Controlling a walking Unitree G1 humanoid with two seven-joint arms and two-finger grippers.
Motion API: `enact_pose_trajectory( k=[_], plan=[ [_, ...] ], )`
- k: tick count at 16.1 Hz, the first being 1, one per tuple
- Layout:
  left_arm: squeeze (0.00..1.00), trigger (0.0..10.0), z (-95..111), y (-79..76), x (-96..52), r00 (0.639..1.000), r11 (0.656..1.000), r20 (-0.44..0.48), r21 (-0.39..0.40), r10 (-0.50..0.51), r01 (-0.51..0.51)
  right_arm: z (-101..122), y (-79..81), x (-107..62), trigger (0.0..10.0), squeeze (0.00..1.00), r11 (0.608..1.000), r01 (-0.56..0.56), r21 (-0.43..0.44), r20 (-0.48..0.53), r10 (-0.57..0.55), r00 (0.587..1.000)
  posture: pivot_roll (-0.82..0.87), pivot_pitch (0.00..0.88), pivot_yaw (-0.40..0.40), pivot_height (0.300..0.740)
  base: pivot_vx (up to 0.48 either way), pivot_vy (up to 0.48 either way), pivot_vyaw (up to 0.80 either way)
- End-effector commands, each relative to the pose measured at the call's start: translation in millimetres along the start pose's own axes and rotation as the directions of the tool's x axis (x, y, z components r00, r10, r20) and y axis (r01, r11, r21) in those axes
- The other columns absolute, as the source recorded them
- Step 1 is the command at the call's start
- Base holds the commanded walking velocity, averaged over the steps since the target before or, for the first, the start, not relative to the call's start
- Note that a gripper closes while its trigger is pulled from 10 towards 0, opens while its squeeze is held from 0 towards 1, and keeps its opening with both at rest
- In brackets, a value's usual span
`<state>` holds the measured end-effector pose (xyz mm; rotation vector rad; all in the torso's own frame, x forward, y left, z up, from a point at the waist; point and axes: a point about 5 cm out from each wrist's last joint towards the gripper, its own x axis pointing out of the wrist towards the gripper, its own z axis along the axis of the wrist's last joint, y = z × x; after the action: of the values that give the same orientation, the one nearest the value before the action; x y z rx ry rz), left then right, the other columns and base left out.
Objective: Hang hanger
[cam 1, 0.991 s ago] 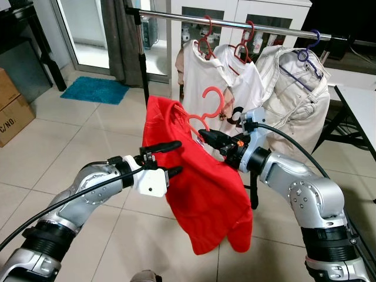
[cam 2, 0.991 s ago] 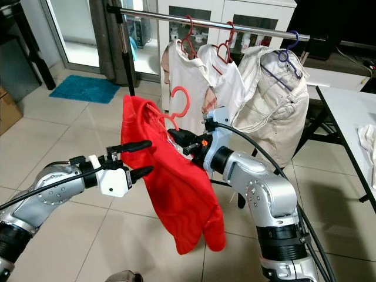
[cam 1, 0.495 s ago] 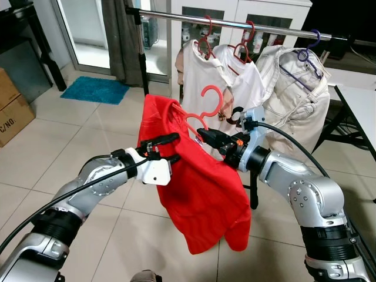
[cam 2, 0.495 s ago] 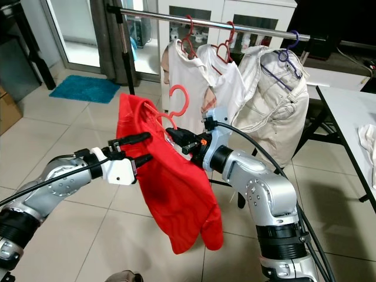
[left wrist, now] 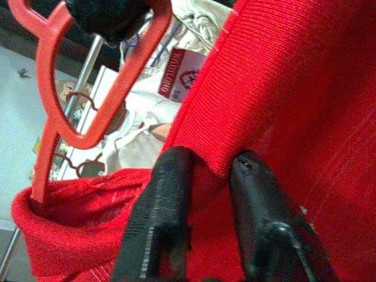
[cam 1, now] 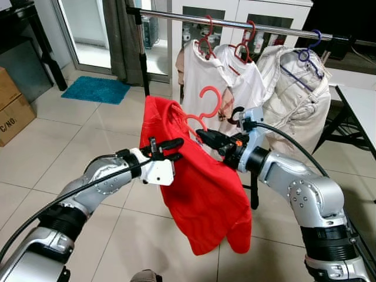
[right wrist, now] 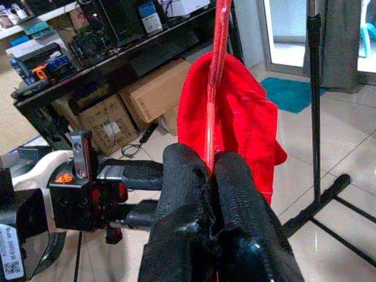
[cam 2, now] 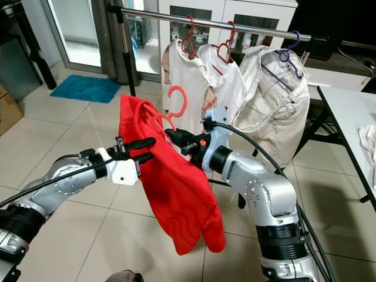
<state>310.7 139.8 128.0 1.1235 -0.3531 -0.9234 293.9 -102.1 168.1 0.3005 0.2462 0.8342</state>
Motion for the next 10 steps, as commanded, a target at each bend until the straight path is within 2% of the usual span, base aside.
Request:
enact_pose_trajectory(
  k=[1, 10],
  plan=[
    [0.0, 0.0, 1.2, 2.6, 2.8, 1.0, 1.0, 0.011, 0.003, 0.0, 0.0, 6.4, 5.7, -0.6, 10.0, 0.0, 0.999, -0.03, -0.021, 0.02, 0.031, 0.999, -0.03, 0.0, 0.015, 0.74, 0.0, 0.0, 0.0],
    [0.0, 0.0, -3.9, 11.5, 0.0, 1.0, 1.0, 0.007, -0.016, -0.009, 0.009, 5.8, 5.8, 0.6, 10.0, 0.0, 0.999, -0.034, -0.028, 0.013, 0.035, 0.999, -0.03, 0.0, 0.011, 0.74, 0.0, 0.0, 0.0]
  ],
)
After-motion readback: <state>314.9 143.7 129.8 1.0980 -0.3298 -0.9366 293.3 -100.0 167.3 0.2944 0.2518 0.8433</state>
